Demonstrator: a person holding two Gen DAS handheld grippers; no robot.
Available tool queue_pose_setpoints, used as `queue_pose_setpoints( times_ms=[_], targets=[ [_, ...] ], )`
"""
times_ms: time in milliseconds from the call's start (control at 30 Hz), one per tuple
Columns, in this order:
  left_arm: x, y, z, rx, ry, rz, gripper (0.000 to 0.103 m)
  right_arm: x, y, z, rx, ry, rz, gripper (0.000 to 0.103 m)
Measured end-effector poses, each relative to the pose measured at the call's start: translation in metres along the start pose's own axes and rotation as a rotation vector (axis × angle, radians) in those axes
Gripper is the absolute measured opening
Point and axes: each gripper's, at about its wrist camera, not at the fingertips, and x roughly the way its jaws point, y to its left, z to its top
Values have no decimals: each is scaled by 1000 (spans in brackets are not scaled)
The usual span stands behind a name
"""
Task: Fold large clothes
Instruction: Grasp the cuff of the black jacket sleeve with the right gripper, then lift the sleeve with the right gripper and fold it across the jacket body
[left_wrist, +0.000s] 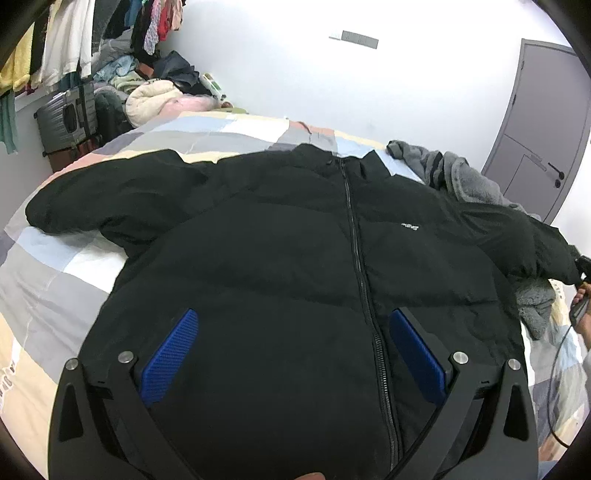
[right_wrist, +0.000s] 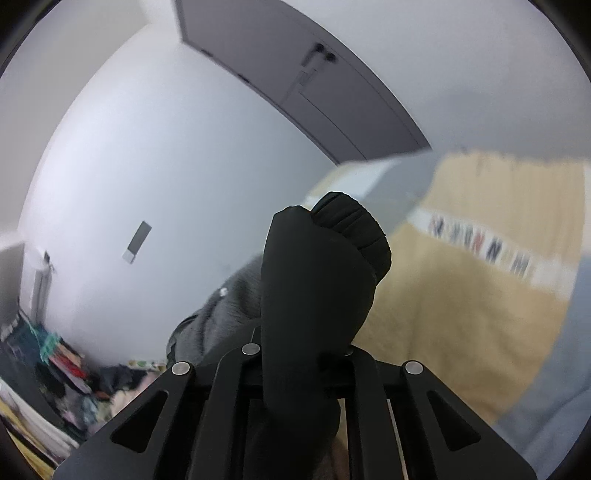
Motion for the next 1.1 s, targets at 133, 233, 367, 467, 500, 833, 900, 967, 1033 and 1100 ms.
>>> queue_pose_setpoints(
  times_ms=[133,233,367,467,500,833,900,967,1033,1100],
  targets=[
    [-14,6,0,-1,-16,-20,103,-34,37,9,-59,-31,1,7],
    [-26,12,0,-1,-33,-37,103,-56,68,13,-97,-45,0,7],
    [-40,18,-1,1,-57,-47,103,-72,113,14,-151,-49,-41,7],
    [-47,23,0,-4,-70,-59,103,-85,146,15,-202,-58,-39,7],
    [-48,25,0,-5,-73,-62,103,-91,159,13,-226,-61,-38,7],
    [-51,28,-5,59,-73,-63,103,-127,312,-25,-506,-104,46,7],
    [-51,30,-6,59,-71,-76,103,-132,347,-42,-562,-107,81,7],
    [-53,33,-8,59,-70,-80,103,-134,379,-60,-599,-105,118,7],
    [-55,37,-8,53,-73,-88,103,-135,409,-80,-630,-99,153,7],
    [-58,41,-7,42,-76,-101,103,-134,441,-104,-672,-87,183,7]
  ],
)
